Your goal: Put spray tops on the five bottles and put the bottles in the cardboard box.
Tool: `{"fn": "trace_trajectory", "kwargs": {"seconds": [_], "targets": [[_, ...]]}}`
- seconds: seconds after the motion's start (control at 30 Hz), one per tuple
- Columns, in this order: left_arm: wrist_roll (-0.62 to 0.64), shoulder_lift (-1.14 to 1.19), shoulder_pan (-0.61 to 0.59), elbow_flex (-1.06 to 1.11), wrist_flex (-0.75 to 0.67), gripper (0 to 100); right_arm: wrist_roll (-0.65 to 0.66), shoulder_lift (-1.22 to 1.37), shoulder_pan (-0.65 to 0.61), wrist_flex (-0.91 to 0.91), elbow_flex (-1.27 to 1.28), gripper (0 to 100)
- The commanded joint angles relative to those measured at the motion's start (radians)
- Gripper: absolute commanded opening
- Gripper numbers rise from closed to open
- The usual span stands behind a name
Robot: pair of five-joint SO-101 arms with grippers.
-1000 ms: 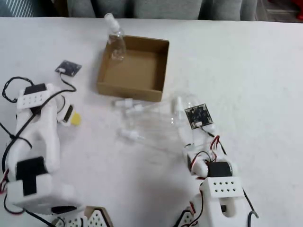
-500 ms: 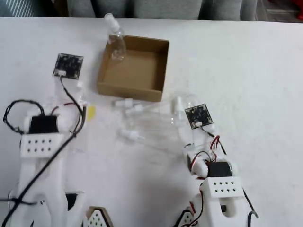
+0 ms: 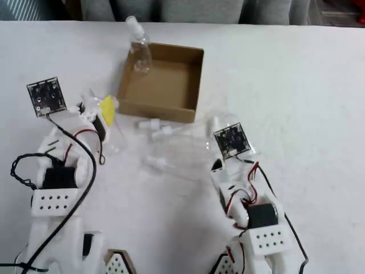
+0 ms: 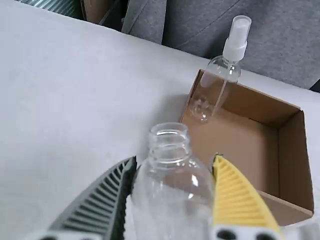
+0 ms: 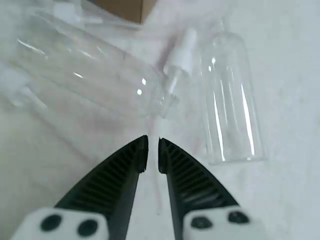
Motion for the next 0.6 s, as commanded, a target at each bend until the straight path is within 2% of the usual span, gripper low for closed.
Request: {"fn": "trace_trajectory", "kwargs": {"seconds": [0.0,0.13,0.23,0.33,0.47,0.57], "targets": [[0.014,-0.036,0.018,-0.018,-0.046,12,0.000,-0.269,-0.208,0.107,-0.015,1.6],[0.012,-0.036,0.082,-0.018,-0.044,12,0.000,-0.515,-0.475,0.179,-0.003,1.6],[0.012,-0.036,0.136,-0.018,-0.043,12,0.000,-0.429,-0.671,0.039,0.000,1.6],[0.012,-0.036,0.183,-0.018,-0.043,12,0.000,-0.360,-0.803,-0.134,0.000,1.6],[0.011,-0.036,0.209,-0.017,-0.040,12,0.000,-0.277,-0.806,-0.346,0.026,1.6],[-0.071,-0.038,0.211,-0.015,-0.038,12,0.000,-0.188,-0.753,-0.472,0.063,1.6]]}}
